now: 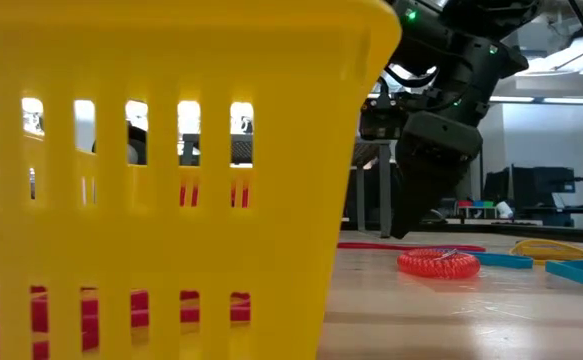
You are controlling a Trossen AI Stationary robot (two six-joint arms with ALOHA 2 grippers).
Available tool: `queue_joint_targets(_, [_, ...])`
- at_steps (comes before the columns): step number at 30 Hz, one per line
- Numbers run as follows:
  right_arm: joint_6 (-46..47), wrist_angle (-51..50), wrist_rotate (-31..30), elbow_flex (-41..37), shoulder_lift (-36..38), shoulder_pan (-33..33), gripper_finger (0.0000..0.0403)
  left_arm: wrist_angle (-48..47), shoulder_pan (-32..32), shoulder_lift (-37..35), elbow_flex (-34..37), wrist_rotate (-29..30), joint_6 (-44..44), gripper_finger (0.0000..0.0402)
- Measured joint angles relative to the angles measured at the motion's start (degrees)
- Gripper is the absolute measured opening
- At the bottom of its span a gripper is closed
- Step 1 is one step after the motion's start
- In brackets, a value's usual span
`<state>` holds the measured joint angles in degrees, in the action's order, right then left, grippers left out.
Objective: Pick & Place Office Desk Supplies
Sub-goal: Put the red rubber band into the bottom yellow bin
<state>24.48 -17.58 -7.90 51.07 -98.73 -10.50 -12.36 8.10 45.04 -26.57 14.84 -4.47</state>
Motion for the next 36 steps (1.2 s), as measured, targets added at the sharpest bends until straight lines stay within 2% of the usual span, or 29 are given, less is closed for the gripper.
queue_joint_targets(9, [0.6, -0.2, -2.7, 0.0, 0.0, -0.7, 0.0214, 0.0, 0.0, 0.0, 0.0, 0.0, 0.0, 0.0153])
queue_joint_targets(20, [0.6, -0.4, -2.9, 0.0, 0.0, -0.9, 0.0214, 0.0, 0.0, 0.0, 0.0, 0.0, 0.1, 0.0153])
queue_joint_targets(29, [1.2, 0.8, -3.5, 0.5, -4.0, -2.0, 0.0214, 0.5, 0.0, 0.0, 0.0, 0.1, 0.0, 0.0153])
queue_joint_targets(36, [1.1, 0.8, -3.4, 0.6, -4.2, -2.2, 0.0206, 0.6, 0.0, 0.0, 0.0, 0.1, 0.0, 0.0153])
